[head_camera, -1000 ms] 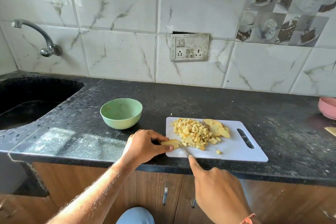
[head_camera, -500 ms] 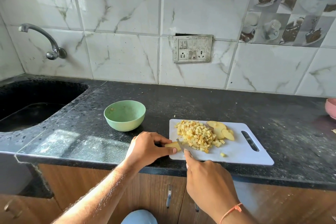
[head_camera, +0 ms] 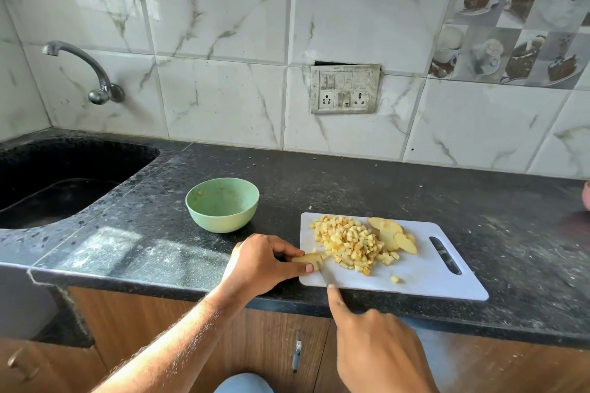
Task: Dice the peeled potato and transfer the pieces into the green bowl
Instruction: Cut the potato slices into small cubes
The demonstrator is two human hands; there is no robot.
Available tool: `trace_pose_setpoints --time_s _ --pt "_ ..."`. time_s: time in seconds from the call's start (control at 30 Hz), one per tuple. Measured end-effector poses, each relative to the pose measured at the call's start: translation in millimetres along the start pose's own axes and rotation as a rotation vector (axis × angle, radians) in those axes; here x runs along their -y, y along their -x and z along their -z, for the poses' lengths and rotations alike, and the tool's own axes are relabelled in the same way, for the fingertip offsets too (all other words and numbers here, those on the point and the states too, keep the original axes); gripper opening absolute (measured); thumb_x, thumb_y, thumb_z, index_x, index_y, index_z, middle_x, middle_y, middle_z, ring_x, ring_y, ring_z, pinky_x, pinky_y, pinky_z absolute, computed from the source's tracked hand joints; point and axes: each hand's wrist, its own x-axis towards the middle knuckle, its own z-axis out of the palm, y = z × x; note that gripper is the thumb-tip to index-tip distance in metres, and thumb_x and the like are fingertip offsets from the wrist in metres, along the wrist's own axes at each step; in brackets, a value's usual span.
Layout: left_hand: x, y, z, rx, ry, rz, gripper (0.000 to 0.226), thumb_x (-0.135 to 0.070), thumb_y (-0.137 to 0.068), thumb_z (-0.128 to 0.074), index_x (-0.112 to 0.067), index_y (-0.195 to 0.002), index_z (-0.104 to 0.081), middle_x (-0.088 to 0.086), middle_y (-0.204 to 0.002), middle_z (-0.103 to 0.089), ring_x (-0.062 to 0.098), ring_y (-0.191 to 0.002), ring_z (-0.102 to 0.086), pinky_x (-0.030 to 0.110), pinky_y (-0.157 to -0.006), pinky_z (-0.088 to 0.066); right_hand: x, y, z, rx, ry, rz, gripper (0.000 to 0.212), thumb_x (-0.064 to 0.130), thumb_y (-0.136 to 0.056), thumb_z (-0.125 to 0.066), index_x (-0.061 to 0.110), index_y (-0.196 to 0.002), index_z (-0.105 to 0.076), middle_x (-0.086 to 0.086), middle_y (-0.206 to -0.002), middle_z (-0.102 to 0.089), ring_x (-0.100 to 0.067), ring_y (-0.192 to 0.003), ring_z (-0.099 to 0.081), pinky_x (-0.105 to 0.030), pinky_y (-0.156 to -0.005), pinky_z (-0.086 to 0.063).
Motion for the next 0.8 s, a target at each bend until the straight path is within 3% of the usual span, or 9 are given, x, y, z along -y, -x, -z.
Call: trace_pose_setpoints --time_s 0.17,0.33,0.43,0.5,0.63,0.7,0.8 --pt "-4.9 2.3 2.8 0.018 0.005 -0.010 0.038 -0.074 -0.068 -0.085 -0.049 -0.096 -0.081 -0.031 -0.083 -0.073 -0.003 -0.073 -0.067 0.013 -0.062 -0.043 -9.1 3.2 -5.7 -0.069 0.020 -0.082 0.074 0.024 -0.103 -0.035 0.040 -0.163 0.006 -0.001 -0.084 -0.055 -0.026 -0.074 -0.050 -0.034 -0.068 -0.039" --pt "-5.4 6.0 6.7 0.045 0.038 -0.069 0.039 -0.069 -0.071 -0.086 -0.044 -0.101 -0.082 -0.028 -0.083 -0.074 -0.002 -0.069 -0.067 0.011 -0.060 -0.043 -4.4 0.2 -10.0 -0.129 -0.008 -0.080 0.072 0.026 -0.104 -0.033 0.043 -0.163 0.006 0.002 -0.076 -0.053 -0.022 -0.069 -0.050 -0.033 -0.066 -0.042" --pt "-4.1 5.0 8.1 0.057 0.046 -0.077 0.037 -0.064 -0.073 -0.087 -0.043 -0.102 -0.082 -0.028 -0.084 -0.074 -0.003 -0.070 -0.068 0.013 -0.063 -0.045 -2.5 -2.5 -9.3 -0.181 -0.015 -0.051 0.070 0.026 -0.105 -0.033 0.042 -0.163 0.005 0.004 -0.066 -0.046 -0.018 -0.060 -0.047 -0.031 -0.053 -0.035" --pt "-2.7 4.3 7.9 0.057 0.040 -0.084 0.035 -0.061 -0.073 -0.087 -0.043 -0.102 -0.082 -0.028 -0.084 -0.074 -0.003 -0.073 -0.069 0.015 -0.065 -0.047 -2.3 -6.8 -8.6 -0.202 -0.034 -0.013 0.067 0.029 -0.107 -0.032 0.039 -0.164 0.001 0.005 -0.068 -0.050 -0.016 -0.057 -0.046 -0.031 -0.052 -0.036" --pt "-0.7 3.6 7.5 0.064 0.046 -0.093 0.030 -0.058 -0.075 -0.087 -0.043 -0.101 -0.082 -0.028 -0.085 -0.075 -0.002 -0.076 -0.070 0.018 -0.067 -0.050 -1.4 -16.9 -7.7 -0.235 -0.043 0.023 0.062 0.030 -0.106 -0.034 0.035 -0.164 -0.012 0.005 -0.084 -0.066 -0.017 -0.073 -0.060 -0.032 -0.060 -0.043" --pt "-0.3 2.5 7.6 0.066 0.044 -0.091 0.028 -0.058 -0.076 -0.087 -0.043 -0.099 -0.082 -0.028 -0.085 -0.075 -0.002 -0.074 -0.069 0.016 -0.065 -0.048 3.0 -19.0 -6.4 -0.233 -0.028 0.036 0.062 0.028 -0.106 -0.034 0.034 -0.164 -0.014 0.003 -0.095 -0.071 -0.019 -0.084 -0.066 -0.033 -0.062 -0.041" --pt "0.3 1.2 7.2 0.069 0.037 -0.088 0.028 -0.059 -0.076 -0.087 -0.045 -0.100 -0.082 -0.029 -0.085 -0.075 -0.004 -0.071 -0.067 0.013 -0.063 -0.042 8.3 -24.6 -2.6 -0.219 -0.028 0.044 0.061 0.025 -0.105 -0.035 0.031 -0.163 -0.019 0.000 -0.095 -0.070 -0.021 -0.081 -0.065 -0.034 -0.062 -0.044"
